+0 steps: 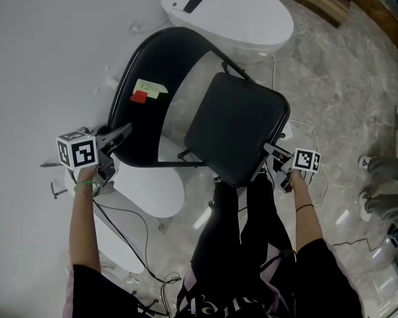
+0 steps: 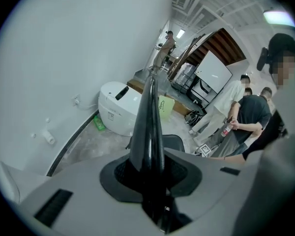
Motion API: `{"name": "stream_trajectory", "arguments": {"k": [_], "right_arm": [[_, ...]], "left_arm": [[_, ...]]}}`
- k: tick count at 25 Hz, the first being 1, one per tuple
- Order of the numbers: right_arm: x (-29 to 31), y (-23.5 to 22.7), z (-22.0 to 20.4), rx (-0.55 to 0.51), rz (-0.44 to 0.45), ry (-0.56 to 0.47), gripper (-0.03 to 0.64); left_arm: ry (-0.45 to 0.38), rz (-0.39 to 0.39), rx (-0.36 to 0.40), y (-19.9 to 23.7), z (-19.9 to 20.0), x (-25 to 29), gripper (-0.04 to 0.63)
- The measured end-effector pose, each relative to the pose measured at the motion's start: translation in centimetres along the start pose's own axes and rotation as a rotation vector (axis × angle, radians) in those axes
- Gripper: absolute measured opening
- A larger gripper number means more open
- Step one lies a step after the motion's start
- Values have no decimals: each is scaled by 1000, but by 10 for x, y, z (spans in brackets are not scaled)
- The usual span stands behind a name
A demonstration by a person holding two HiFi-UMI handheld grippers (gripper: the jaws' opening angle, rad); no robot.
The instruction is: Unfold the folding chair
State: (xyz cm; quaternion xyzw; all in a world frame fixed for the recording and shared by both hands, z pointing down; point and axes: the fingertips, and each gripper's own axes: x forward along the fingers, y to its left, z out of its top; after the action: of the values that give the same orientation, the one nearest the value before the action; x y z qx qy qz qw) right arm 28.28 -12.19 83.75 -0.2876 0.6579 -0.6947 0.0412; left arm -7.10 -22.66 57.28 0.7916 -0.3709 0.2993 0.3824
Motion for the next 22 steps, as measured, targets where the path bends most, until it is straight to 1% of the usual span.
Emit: {"name": "stream_trajectory", "arguments": {"k": [2, 5, 7, 9, 12, 14, 16, 17, 19, 20, 21, 22], "right_arm": [[-5, -13, -1, 0, -32, -18, 190], [-4, -37, -3, -3, -66, -48, 194], [-6, -52, -4, -10, -107, -78, 193], [-13, -67, -6, 10, -145, -126, 193], [-18, -85, -13, 49, -169, -189, 193], [-21, -92, -18, 54, -191, -215, 193], [-26, -101, -24, 62, -251, -248, 192], [-28, -106, -28, 71, -303, -260, 192], [-31, -120, -34, 93, -455, -276, 114], [-33, -126, -35, 101, -520, -282, 86], [-33, -127, -36, 106, -541, -287, 84], [-34, -126, -37, 114, -515, -294, 83]], "left_arm": [[-35, -8, -13, 6, -2, 4, 83], [-94, -2, -43, 33, -13, 15, 87], [-106, 3, -59, 52, -18, 22, 96], [-102, -31, -78, 62, -23, 27, 98], [-102, -103, -83, 58, -26, 29, 89], [-105, -106, -63, 54, -24, 30, 86], [-97, -106, -52, 54, -24, 32, 86], [-93, -114, -54, 54, -26, 32, 86], [-97, -141, -63, 55, -29, 31, 86], [-97, -145, -60, 55, -29, 31, 86], [-98, -141, -50, 53, -29, 29, 84], [-101, -133, -37, 52, -27, 27, 84]]}}
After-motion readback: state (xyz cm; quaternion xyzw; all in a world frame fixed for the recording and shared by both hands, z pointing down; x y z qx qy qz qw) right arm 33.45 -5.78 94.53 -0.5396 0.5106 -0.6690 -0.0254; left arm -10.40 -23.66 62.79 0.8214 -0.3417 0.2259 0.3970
